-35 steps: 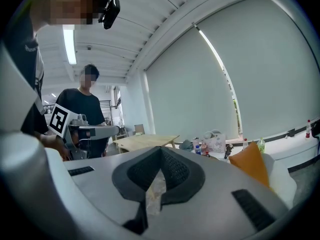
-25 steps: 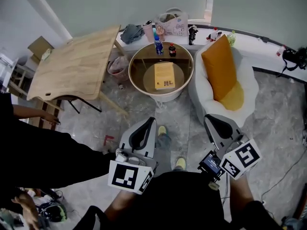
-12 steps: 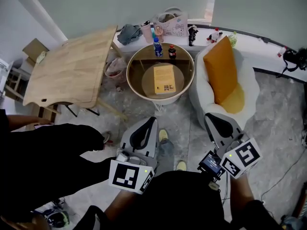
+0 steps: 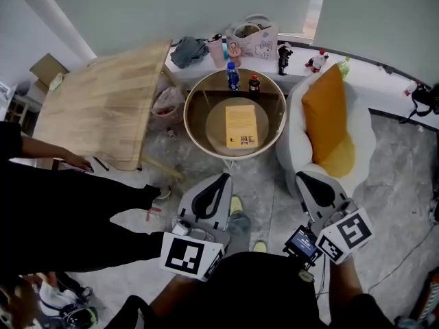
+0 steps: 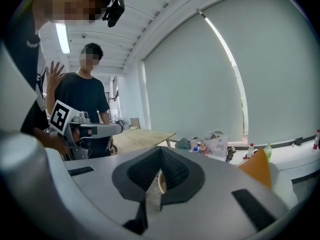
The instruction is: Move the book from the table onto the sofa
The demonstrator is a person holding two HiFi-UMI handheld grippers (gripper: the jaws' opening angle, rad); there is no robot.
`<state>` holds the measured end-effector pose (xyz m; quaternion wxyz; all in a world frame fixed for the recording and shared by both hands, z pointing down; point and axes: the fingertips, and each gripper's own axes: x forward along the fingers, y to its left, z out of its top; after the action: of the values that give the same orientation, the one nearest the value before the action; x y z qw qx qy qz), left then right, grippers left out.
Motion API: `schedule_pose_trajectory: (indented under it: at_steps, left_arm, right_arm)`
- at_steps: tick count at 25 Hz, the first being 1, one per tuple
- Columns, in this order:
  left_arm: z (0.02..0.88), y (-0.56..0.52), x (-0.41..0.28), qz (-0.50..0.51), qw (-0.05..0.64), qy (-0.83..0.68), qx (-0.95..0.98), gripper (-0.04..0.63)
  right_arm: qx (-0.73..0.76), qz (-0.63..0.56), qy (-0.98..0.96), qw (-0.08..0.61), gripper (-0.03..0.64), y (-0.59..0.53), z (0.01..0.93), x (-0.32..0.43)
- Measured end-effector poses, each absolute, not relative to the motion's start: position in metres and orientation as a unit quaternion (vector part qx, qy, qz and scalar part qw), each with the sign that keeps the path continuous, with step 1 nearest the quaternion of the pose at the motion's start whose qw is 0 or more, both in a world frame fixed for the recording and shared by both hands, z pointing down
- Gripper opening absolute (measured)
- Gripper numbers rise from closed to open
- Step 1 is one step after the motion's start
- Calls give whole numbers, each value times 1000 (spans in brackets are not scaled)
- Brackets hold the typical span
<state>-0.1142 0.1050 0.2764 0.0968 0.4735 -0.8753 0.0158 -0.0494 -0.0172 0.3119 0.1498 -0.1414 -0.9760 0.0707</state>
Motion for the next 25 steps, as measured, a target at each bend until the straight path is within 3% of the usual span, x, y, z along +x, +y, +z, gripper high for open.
schedule_pose_trajectory:
  at_steps: [25]
  left_arm:
    - [277,91,-251,4,108,-862,495,9]
  right_arm:
    - [-101,66,-980,158,11,-33,305,-177]
